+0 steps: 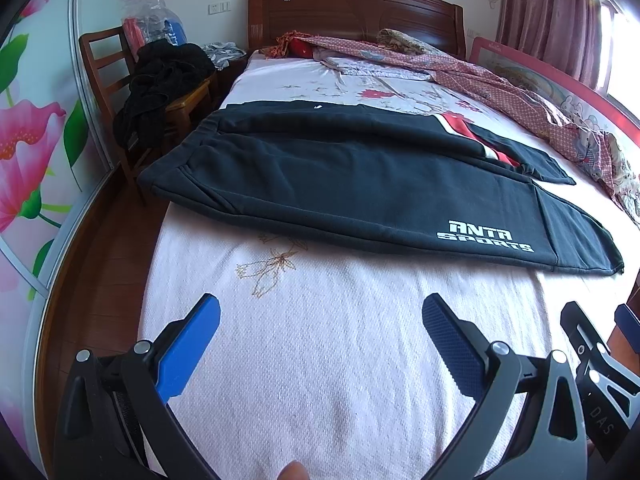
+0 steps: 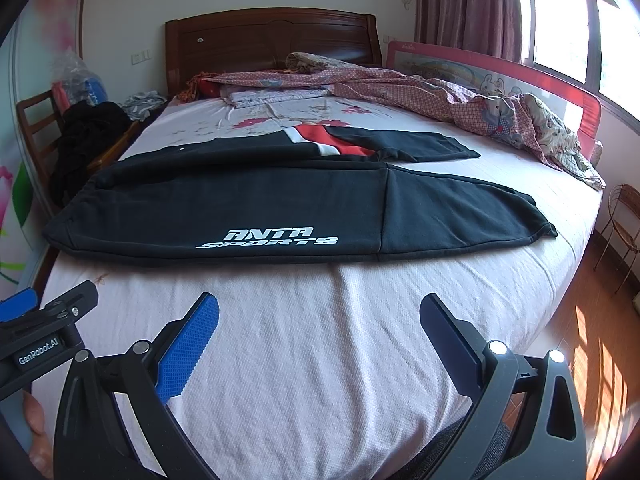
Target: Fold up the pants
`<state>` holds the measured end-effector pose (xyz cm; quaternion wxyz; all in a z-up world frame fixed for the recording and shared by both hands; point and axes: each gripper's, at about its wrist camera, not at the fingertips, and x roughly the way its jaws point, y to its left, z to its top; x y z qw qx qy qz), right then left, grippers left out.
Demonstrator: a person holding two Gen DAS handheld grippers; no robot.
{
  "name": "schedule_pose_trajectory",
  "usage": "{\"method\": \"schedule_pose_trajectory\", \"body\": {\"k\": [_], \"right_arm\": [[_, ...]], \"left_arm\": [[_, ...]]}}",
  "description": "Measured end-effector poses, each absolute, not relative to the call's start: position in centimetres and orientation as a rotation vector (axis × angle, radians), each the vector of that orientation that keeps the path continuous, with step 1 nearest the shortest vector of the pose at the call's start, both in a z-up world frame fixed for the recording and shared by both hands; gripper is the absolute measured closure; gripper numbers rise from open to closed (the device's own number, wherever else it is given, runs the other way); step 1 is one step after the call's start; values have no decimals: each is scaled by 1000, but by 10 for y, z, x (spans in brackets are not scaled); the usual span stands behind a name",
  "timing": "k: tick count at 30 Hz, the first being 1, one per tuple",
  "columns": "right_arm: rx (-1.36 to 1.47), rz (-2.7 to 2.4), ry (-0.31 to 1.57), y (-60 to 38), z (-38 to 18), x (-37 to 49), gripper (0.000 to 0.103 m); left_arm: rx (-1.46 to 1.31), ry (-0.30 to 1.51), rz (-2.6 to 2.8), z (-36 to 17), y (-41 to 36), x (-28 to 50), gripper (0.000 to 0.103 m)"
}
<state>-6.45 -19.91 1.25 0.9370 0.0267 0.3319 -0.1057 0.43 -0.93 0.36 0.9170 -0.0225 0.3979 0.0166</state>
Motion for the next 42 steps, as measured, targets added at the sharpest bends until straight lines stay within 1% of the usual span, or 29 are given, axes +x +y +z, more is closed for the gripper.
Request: {"method": "schedule_pose_trajectory", "body": {"k": [42], "right_arm": [[61,-212,678,-199,11,-66,3]], "left_arm": [[-52,823,29,3,-8,3,2]]}}
